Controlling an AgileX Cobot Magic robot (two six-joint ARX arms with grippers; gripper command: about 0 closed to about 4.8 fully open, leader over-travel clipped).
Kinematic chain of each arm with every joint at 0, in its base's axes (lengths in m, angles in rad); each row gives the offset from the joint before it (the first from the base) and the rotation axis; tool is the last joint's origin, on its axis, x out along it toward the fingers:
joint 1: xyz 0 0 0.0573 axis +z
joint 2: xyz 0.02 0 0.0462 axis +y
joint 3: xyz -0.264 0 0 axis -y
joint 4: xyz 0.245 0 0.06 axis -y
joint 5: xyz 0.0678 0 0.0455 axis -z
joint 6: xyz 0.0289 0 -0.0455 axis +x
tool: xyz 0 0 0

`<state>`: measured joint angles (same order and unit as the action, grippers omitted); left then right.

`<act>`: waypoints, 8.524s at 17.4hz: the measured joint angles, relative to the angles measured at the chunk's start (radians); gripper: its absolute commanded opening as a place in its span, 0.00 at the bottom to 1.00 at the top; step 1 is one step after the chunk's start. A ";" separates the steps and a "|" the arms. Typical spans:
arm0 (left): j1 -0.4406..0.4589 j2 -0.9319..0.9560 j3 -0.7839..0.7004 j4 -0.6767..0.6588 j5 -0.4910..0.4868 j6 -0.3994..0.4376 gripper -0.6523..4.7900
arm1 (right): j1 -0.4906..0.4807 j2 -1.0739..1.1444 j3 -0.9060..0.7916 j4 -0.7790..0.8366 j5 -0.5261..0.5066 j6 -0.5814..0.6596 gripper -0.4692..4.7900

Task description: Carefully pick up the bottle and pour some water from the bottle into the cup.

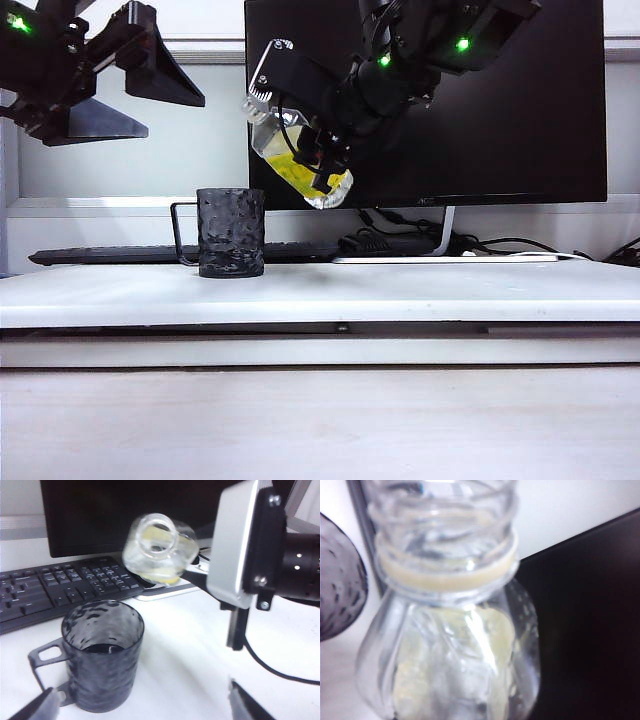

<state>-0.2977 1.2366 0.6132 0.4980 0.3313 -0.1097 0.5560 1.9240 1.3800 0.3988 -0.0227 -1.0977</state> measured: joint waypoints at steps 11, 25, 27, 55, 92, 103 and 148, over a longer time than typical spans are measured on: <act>0.000 0.039 0.000 0.000 0.020 -0.019 1.00 | -0.002 0.058 0.000 0.071 -0.039 -0.210 0.31; 0.000 0.038 0.000 0.000 0.070 -0.045 1.00 | -0.037 0.151 0.056 0.217 -0.044 -0.336 0.30; 0.000 0.039 0.000 0.000 0.080 -0.045 1.00 | -0.039 0.180 0.103 0.215 -0.053 -0.344 0.30; 0.000 0.039 0.000 0.002 0.044 0.049 1.00 | -0.038 0.208 0.137 0.216 -0.109 -0.613 0.27; 0.000 0.039 0.000 0.023 0.031 0.076 1.00 | -0.039 0.208 0.138 0.231 -0.109 -0.646 0.27; 0.000 0.039 0.000 0.023 0.031 0.075 1.00 | -0.033 0.207 0.138 0.254 0.000 0.013 0.27; 0.000 -0.743 0.000 -0.540 -0.060 0.053 1.00 | -0.120 -0.199 -0.386 0.004 0.277 1.165 0.35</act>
<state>-0.2977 0.4934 0.6132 -0.0418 0.2718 -0.0563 0.4362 1.7252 0.9939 0.4030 0.2543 0.0677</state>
